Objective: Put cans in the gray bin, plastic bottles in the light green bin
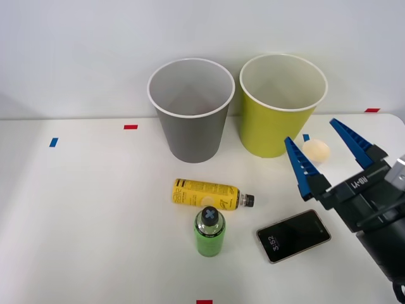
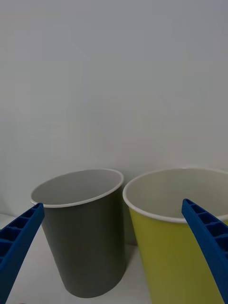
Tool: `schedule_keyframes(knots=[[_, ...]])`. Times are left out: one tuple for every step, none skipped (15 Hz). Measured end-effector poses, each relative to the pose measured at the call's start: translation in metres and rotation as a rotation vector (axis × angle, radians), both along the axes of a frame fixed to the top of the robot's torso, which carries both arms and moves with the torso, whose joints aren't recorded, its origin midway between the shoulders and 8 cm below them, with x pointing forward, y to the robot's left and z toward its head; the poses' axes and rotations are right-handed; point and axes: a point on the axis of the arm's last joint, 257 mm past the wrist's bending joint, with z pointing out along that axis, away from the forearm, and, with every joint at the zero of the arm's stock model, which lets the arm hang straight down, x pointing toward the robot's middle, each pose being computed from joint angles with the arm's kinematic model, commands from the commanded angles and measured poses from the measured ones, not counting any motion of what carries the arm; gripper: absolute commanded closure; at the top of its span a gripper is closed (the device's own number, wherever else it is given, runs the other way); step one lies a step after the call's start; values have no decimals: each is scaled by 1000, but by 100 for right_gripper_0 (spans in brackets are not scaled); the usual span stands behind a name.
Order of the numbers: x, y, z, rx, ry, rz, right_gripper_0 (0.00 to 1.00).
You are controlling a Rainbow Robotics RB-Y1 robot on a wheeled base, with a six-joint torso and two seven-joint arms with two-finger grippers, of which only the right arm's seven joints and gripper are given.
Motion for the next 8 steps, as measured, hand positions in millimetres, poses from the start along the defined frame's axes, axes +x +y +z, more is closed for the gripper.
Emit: schedule_keyframes(knots=[[-7, -11, -7, 36, 13, -39, 0], [-12, -21, -14, 65, 27, -75, 0], [-17, -31, -22, 85, 45, -112, 0], [-22, -42, -31, 98, 68, -149, 0], [-27, -53, -38, 114, 87, -182, 0], [-31, -63, -45, 140, 108, -219, 0], [-35, -72, -50, 177, 122, -259, 0], [-38, -80, -55, 215, 134, -296, 0]])
